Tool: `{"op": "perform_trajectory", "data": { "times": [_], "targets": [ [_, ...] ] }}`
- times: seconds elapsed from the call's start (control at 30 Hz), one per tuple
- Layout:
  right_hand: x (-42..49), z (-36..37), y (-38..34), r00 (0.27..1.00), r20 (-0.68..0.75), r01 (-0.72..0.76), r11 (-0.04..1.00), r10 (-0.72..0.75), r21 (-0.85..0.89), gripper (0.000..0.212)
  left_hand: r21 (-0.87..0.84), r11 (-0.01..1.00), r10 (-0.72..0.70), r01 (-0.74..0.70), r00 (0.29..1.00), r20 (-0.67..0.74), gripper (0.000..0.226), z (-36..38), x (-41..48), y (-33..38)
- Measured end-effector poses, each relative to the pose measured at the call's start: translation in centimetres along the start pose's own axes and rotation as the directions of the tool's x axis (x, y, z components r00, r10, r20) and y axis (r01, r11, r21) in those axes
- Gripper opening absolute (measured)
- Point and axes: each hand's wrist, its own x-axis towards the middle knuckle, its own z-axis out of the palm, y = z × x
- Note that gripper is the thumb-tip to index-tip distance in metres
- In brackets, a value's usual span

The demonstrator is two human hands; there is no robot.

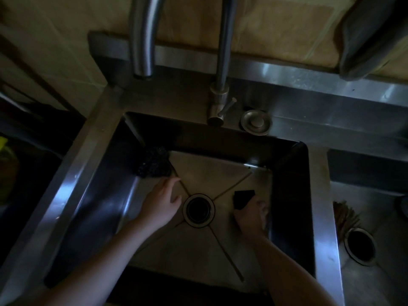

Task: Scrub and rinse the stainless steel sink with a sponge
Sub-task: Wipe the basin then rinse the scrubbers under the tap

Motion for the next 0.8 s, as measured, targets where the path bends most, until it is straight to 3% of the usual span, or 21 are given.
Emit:
{"op": "perform_trajectory", "data": {
  "times": [0.23, 0.47, 0.8],
  "targets": [
    [-2.3, -1.4, -5.3, 0.985, 0.005, 0.173, 0.977, -0.175, 0.127, 0.069, 0.025, 0.998, -0.053, 0.054, 0.998, -0.046, 0.049, -2.2, -1.5, -1.4],
    [-3.1, -1.1, -9.9, 0.953, 0.003, 0.302, 0.952, -0.302, 0.042, 0.071, 0.075, 0.988, -0.130, 0.136, 0.988, -0.085, 0.050, -2.7, -0.4, -3.7],
    [-0.2, 0.1, -13.1, 0.933, -0.019, 0.360, 0.932, -0.360, 0.036, 0.066, 0.238, 0.947, -0.205, 0.217, 0.976, -0.076, 0.052, -0.6, 5.9, -6.9]
  ]
}}
